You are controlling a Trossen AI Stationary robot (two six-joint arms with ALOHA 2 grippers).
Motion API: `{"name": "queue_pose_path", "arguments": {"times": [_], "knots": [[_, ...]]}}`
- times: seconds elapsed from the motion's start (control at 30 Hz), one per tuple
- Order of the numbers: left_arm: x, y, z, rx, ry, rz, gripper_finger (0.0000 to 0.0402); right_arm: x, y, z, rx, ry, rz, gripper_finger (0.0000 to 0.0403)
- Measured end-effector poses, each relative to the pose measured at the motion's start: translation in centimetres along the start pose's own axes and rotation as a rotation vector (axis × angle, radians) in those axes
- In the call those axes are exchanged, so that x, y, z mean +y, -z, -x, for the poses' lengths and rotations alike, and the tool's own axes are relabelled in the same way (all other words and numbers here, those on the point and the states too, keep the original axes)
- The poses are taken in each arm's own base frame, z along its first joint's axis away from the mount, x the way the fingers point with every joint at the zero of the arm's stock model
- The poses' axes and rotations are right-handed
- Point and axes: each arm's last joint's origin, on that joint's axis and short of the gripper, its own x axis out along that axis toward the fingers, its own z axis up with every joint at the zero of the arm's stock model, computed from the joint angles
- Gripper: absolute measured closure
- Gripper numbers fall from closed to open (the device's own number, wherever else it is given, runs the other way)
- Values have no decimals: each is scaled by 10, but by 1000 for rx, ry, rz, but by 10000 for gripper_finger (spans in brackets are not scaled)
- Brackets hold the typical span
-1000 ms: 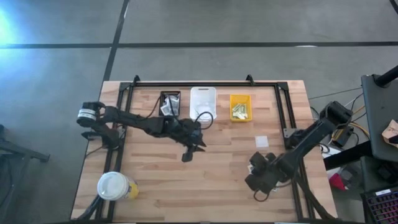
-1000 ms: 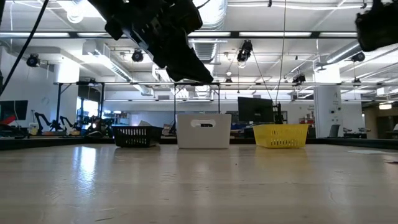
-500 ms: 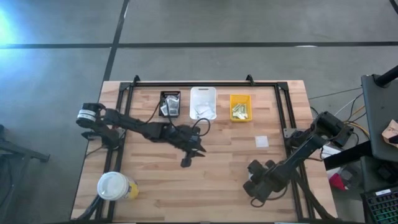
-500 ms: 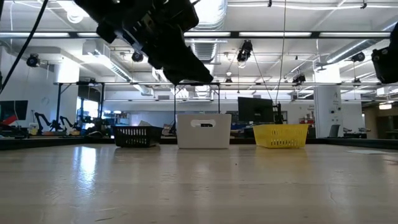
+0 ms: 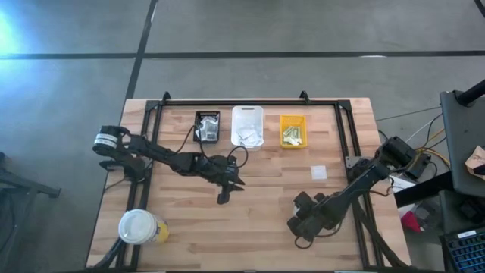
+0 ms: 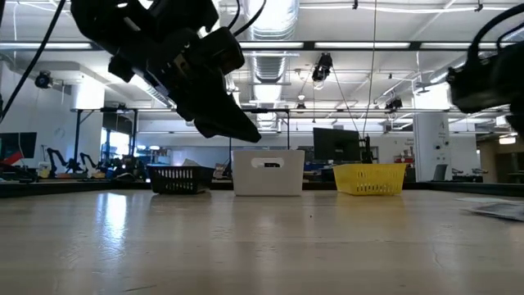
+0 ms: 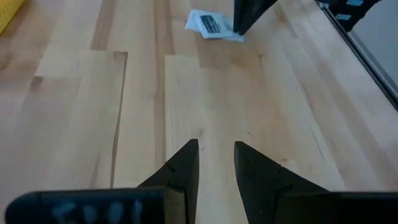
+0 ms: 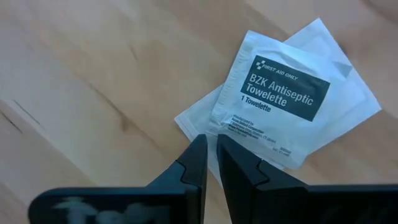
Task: Pick & Place First Aid Supplies
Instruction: Put the towelette pack into the black basket
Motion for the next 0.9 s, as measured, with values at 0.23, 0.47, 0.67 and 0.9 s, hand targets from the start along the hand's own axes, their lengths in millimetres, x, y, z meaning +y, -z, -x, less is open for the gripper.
{"name": "queue_pose_path", "arguments": {"times": [0.23, 0.47, 0.67, 0.9], "knots": [[1, 11, 1, 0, -2, -3, 307, 10, -22, -11, -60, -64, 34, 365], [2, 11, 2, -81, 2, -15, 307, 15, -46, -17, -114, -109, 98, 365], [1, 11, 2, -88, 2, -43, 307, 15, -66, -21, -154, -116, 151, 365], [1, 6, -1, -156, 11, -53, 307, 17, -85, -24, -178, -157, 200, 365]]}}
